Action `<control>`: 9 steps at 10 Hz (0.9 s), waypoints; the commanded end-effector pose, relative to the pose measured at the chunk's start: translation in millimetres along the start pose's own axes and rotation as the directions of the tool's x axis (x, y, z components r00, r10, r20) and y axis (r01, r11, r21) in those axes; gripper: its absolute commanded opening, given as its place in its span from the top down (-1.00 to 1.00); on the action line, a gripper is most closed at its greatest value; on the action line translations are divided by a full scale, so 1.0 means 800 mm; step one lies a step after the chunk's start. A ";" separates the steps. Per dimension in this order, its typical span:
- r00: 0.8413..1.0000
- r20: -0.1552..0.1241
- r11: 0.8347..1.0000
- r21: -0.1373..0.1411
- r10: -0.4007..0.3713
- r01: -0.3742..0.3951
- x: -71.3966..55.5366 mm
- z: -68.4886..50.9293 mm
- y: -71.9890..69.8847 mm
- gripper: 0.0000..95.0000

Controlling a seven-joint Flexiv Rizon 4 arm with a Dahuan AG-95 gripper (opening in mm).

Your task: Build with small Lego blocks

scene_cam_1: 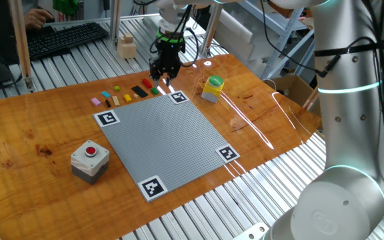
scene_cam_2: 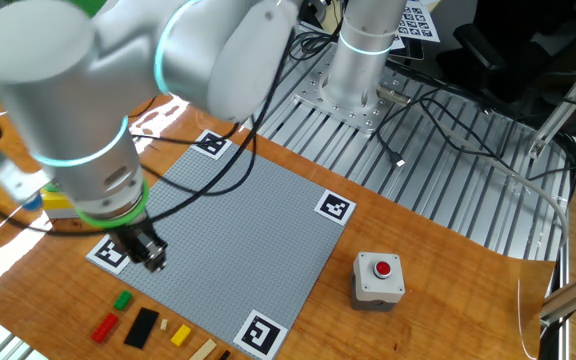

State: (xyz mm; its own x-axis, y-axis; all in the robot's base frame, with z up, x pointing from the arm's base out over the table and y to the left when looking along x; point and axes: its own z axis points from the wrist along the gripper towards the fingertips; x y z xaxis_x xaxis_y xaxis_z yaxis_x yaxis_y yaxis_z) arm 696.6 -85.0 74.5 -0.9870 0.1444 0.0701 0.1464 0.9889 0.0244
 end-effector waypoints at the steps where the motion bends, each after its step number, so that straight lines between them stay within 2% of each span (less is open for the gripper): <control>1: 0.999 0.007 0.999 0.002 -0.035 0.035 -0.013 0.006 0.001 0.20; 9: 0.992 0.006 0.992 0.005 -0.124 0.123 -0.055 0.036 0.002 0.20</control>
State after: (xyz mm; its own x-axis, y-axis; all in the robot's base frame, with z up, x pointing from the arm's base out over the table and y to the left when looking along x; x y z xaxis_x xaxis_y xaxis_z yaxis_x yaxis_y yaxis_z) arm 736.5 -89.1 41.8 -0.9983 0.0206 0.0542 0.0220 0.9994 0.0251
